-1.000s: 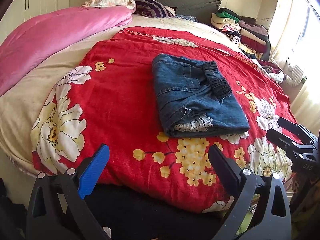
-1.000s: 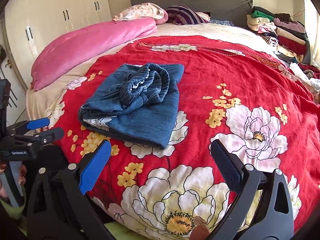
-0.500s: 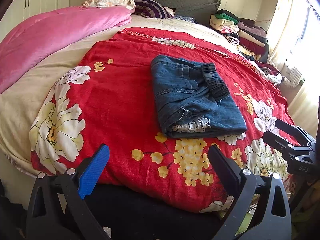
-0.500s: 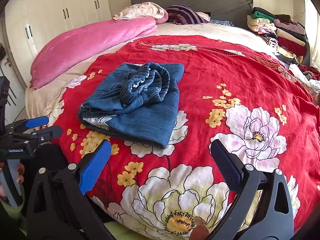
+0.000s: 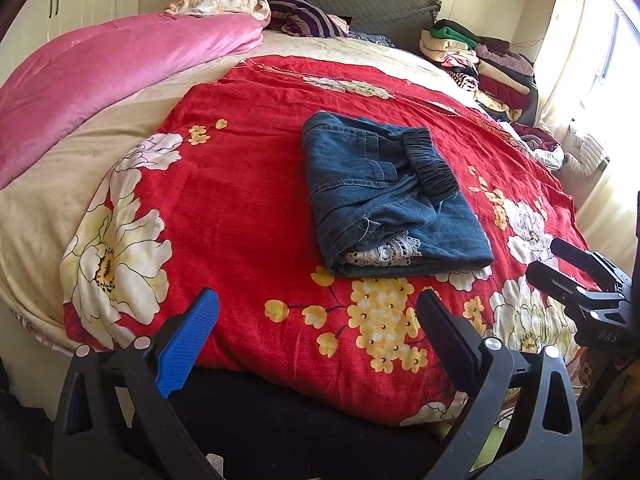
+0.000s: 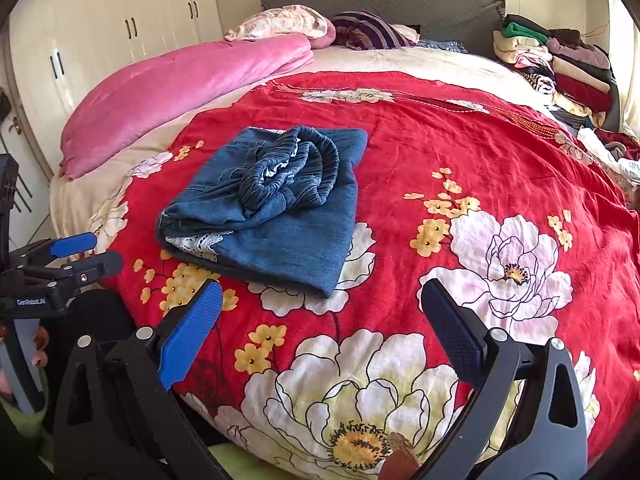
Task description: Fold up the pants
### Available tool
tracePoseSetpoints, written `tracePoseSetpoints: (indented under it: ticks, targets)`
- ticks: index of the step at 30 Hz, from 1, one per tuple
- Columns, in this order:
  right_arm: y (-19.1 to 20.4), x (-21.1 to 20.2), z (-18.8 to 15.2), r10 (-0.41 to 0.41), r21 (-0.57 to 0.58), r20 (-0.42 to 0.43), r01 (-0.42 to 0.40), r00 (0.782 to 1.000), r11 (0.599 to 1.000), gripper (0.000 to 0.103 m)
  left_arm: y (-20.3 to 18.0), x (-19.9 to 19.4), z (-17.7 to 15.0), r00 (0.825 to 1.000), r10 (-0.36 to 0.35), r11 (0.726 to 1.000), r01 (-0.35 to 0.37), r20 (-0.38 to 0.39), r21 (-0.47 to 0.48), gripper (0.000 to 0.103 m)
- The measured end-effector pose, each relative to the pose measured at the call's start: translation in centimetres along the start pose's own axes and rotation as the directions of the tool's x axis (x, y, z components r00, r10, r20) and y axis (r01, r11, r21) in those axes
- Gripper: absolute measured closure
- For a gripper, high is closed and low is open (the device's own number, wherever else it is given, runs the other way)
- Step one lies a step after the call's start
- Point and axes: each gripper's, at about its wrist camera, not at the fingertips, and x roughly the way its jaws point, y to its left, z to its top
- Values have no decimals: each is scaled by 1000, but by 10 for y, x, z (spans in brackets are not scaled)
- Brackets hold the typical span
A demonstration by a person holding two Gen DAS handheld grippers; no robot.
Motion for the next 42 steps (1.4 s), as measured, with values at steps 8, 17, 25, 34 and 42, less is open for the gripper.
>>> tracePoseSetpoints:
  ticks: [8,17,25,34,42]
  targets:
    - [1,0,0,-7,1,-1,7,1000,1000,9,1,1,0,1000,4,1000,-4,5,6,4]
    - [2,1,0,-4,0,-3,4,1000,1000,9,1,0,2,1000,11,1000,-11,6,6,4]
    - [2,1,0,-5,-2,-4,5,1000,1000,9,1,-1,2,1000,1,1000,-1,5,6,4]
    - [1,2,-1,-10,4,-8,10,1000,1000,9,1,-2,2,1000,-1,1000,1,5,4,4]
    - [0,4,-1,-16,8,-10,16,1000,1000,9,2,-3,2,1000,-4,1000,4,3,8,4]
